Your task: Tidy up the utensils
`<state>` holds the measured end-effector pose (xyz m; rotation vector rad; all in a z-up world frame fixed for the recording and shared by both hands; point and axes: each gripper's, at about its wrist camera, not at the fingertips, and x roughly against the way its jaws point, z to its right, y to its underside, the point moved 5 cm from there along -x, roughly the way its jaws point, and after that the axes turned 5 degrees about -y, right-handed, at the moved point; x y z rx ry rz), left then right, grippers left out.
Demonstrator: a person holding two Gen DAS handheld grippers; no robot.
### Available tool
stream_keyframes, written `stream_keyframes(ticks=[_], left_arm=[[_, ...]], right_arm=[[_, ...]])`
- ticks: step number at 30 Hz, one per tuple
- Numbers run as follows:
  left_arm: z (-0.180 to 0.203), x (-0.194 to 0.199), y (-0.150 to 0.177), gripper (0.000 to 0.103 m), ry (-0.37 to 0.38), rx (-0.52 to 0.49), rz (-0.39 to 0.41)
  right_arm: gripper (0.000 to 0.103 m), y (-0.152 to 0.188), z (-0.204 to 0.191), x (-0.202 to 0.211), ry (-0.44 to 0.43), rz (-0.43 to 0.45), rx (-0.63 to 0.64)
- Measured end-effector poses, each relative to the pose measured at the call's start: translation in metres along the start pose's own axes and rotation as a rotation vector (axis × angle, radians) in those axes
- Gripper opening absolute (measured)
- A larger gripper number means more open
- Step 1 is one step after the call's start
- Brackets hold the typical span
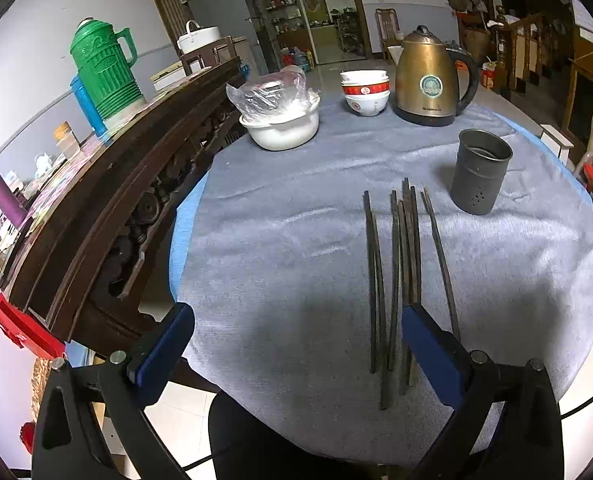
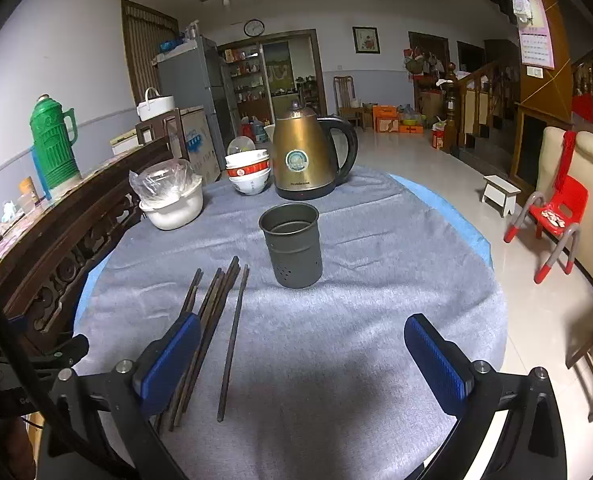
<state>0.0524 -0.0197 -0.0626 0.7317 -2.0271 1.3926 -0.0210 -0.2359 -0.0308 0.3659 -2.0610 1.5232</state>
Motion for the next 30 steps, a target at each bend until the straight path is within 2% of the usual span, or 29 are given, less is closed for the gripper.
stream_keyframes(ticks=[30], left_arm=[[0.016, 0.000, -0.002, 0.103, 0.007, -0.042, -0.005]], right_arm=[[0.103, 0.001, 0.013, -0.006, -0.011, -0.005, -0.044]])
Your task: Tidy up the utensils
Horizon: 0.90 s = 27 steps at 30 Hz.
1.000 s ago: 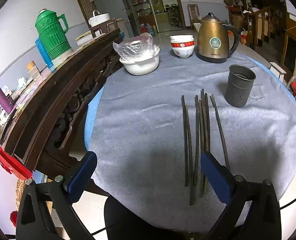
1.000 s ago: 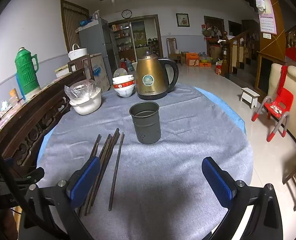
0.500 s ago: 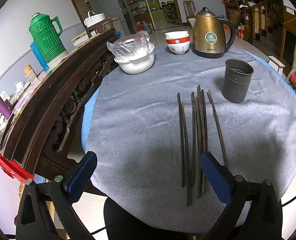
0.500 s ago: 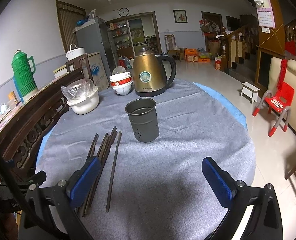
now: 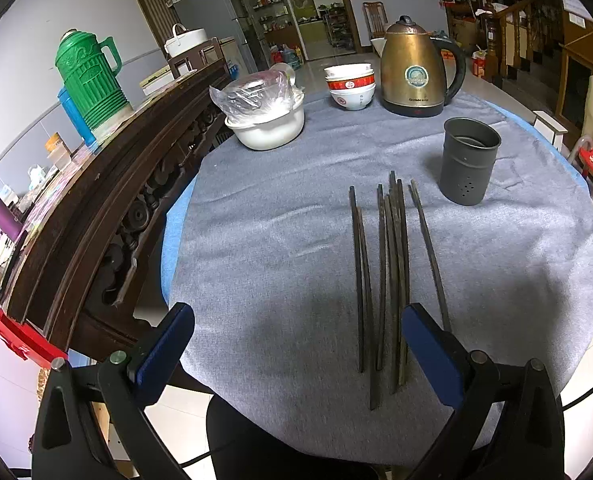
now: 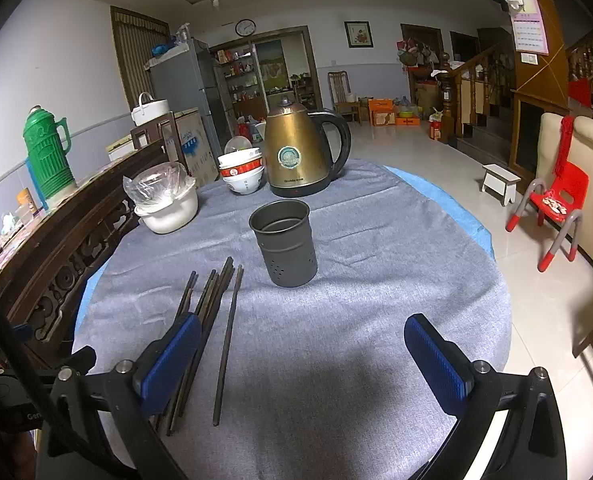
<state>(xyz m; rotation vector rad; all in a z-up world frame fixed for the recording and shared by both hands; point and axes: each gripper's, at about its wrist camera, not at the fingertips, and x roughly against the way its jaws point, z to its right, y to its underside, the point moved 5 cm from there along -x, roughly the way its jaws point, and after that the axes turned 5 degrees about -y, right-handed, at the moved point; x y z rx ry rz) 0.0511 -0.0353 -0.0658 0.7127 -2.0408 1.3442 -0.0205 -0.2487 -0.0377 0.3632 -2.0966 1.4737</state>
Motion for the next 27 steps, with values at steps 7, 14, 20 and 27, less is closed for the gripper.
stream_keyframes(ticks=[7, 14, 20, 27], left_arm=[[-0.002, 0.003, 0.001, 0.103, 0.008, 0.010, 0.006], [-0.006, 0.004, 0.002, 0.103, 0.016, 0.017, 0.013], [-0.008, 0.004, 0.003, 0.103, 0.022, 0.024, 0.015], [-0.009, 0.003, 0.002, 0.103, 0.023, 0.027, 0.014]], right_arm=[[0.103, -0.001, -0.003, 0.004, 0.003, 0.012, 0.004], [0.103, -0.001, -0.007, 0.008, 0.003, 0.021, 0.012], [0.103, -0.001, -0.012, 0.009, 0.004, 0.020, 0.027], [0.103, -0.001, -0.014, 0.008, 0.003, 0.019, 0.032]])
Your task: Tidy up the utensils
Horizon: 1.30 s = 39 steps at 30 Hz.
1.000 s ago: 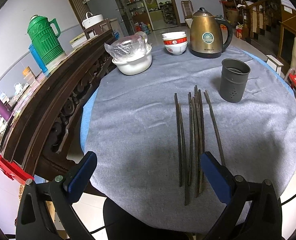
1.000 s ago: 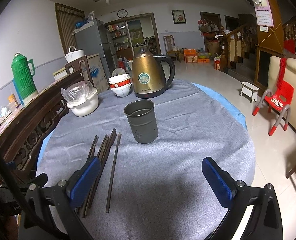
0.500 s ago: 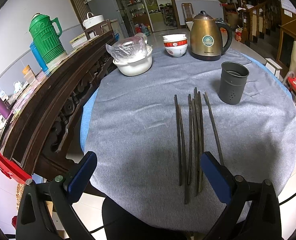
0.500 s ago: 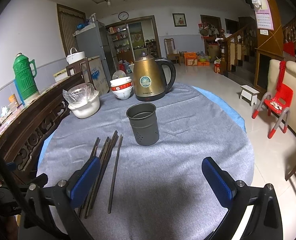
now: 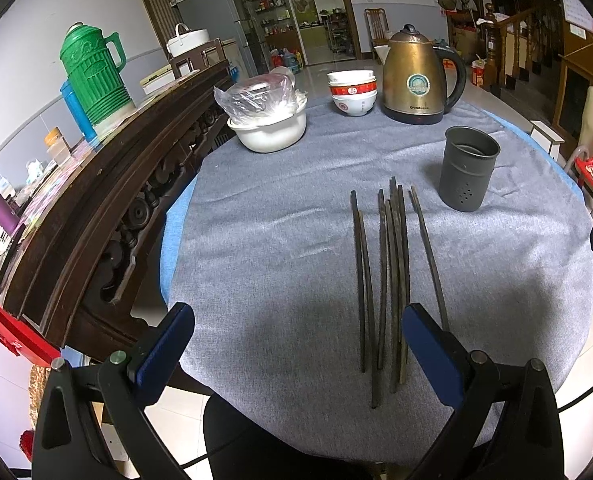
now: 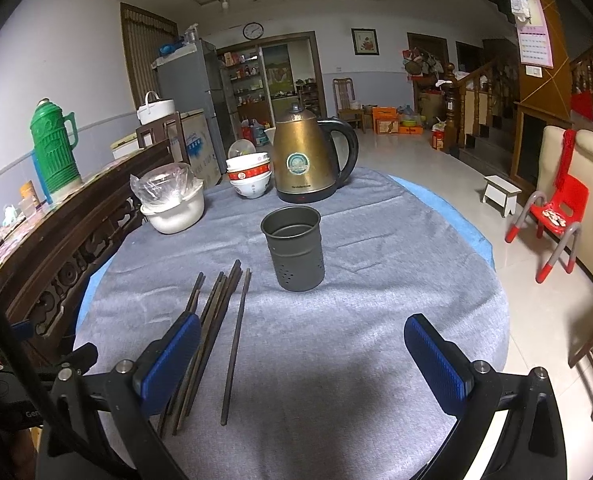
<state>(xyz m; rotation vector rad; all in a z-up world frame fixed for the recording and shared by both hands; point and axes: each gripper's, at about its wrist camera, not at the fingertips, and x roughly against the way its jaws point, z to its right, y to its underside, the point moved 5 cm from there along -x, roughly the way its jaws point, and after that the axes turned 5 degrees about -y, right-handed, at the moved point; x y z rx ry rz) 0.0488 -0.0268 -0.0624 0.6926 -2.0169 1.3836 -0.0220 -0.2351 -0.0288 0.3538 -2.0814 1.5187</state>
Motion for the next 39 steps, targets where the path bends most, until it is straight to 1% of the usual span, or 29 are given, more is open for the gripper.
stream_keyframes(ticks=[23, 33, 39], left_arm=[[-0.002, -0.004, -0.002, 0.103, 0.010, 0.007, -0.006], [-0.005, -0.012, -0.006, 0.103, 0.018, 0.014, -0.017], [-0.007, -0.022, -0.007, 0.103, 0.024, 0.019, -0.031]], right_arm=[[0.103, -0.002, -0.010, -0.010, -0.012, -0.015, 0.025], [0.103, -0.007, -0.019, -0.016, -0.021, -0.016, 0.042], [0.103, -0.008, -0.026, -0.027, -0.034, -0.038, 0.054]])
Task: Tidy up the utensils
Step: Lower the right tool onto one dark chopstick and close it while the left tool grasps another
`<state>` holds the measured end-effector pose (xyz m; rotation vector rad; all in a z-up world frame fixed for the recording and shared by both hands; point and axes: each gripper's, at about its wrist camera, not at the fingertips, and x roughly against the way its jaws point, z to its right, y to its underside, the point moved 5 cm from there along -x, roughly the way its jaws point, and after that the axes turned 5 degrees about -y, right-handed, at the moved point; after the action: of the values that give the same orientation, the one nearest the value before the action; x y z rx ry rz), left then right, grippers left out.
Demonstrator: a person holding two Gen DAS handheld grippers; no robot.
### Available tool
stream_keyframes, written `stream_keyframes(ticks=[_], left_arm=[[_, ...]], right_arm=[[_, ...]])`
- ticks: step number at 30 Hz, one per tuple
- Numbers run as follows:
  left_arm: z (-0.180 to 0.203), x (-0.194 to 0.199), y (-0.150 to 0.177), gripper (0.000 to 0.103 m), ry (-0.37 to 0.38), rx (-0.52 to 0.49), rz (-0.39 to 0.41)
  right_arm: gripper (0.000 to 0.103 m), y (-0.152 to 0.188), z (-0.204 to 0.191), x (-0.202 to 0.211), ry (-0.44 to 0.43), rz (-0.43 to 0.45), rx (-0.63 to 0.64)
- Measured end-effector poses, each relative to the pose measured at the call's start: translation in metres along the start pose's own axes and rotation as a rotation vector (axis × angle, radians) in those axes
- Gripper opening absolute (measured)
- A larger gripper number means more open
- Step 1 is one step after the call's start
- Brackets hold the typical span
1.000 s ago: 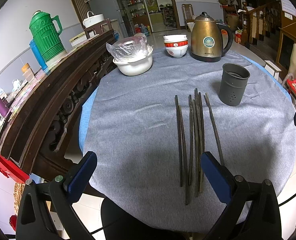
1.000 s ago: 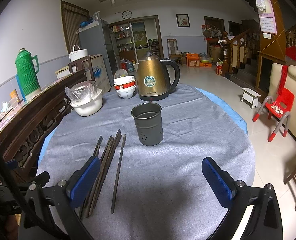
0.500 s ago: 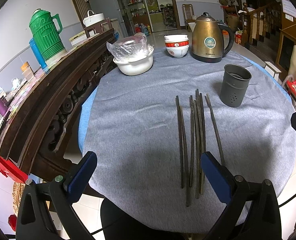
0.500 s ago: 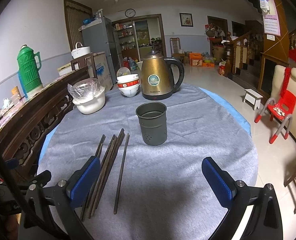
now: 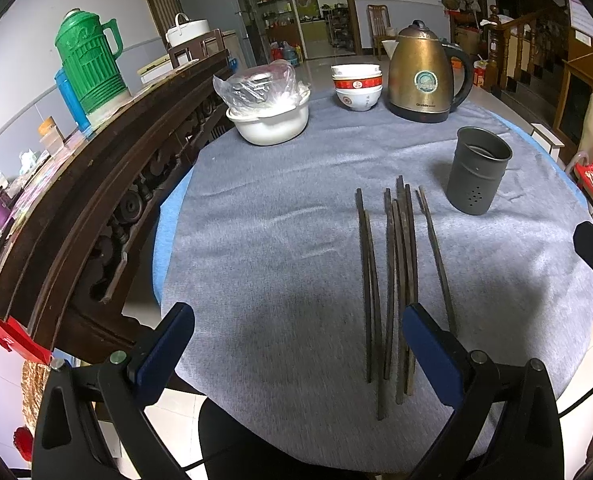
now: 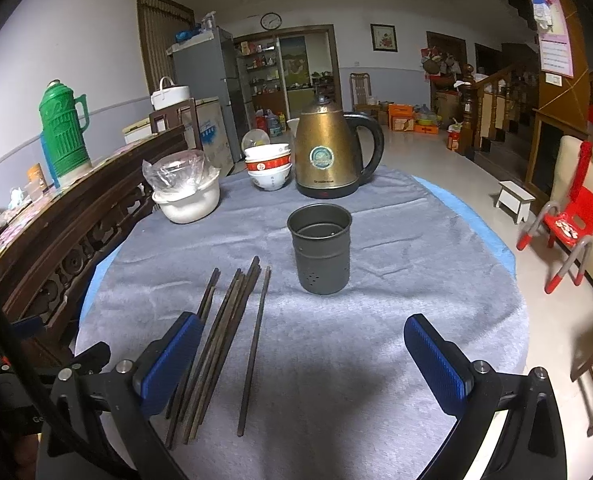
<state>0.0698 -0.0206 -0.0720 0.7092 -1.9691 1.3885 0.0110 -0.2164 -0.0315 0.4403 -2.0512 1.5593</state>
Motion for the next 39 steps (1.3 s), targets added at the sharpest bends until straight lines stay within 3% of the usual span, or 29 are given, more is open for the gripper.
stream_keyframes(ticks=[5, 8, 13, 16, 21, 23, 26, 28, 36, 39], left_arm=[[0.000, -0.015, 0.000, 0.103, 0.014, 0.002, -0.029], [-0.002, -0.034, -0.001, 0.103, 0.059, 0.001, -0.083], [0.001, -0.076, -0.002, 0.103, 0.153, -0.034, -0.185], [0.007, -0.097, -0.008, 0.100, 0.182, -0.071, -0.211], [0.018, -0.127, -0.024, 0.086, 0.308, -0.048, -0.276], [0.022, -0.138, -0.028, 0.078, 0.324, -0.033, -0.307], [0.032, -0.150, -0.036, 0.069, 0.384, -0.032, -0.335], [0.036, -0.156, -0.038, 0.057, 0.386, -0.028, -0.360], [0.049, -0.175, -0.041, 0.047, 0.423, -0.008, -0.403], [0.049, -0.179, -0.043, 0.044, 0.414, 0.000, -0.399]], right_arm=[[0.101, 0.000, -0.002, -0.019, -0.024, -0.037, -0.007], [0.091, 0.001, -0.001, -0.039, -0.050, -0.081, -0.025], [0.054, 0.004, -0.004, -0.089, -0.118, -0.197, -0.029], [0.040, 0.009, -0.009, -0.119, -0.145, -0.269, -0.025], [0.038, 0.020, -0.021, -0.162, -0.175, -0.367, -0.031], [0.037, 0.025, -0.025, -0.175, -0.180, -0.392, -0.038], [0.028, 0.029, -0.026, -0.190, -0.155, -0.426, -0.044], [0.026, 0.033, -0.024, -0.200, -0.163, -0.458, -0.070], [0.010, 0.040, -0.018, -0.213, -0.179, -0.501, -0.103], [0.010, 0.040, -0.012, -0.211, -0.178, -0.511, -0.115]])
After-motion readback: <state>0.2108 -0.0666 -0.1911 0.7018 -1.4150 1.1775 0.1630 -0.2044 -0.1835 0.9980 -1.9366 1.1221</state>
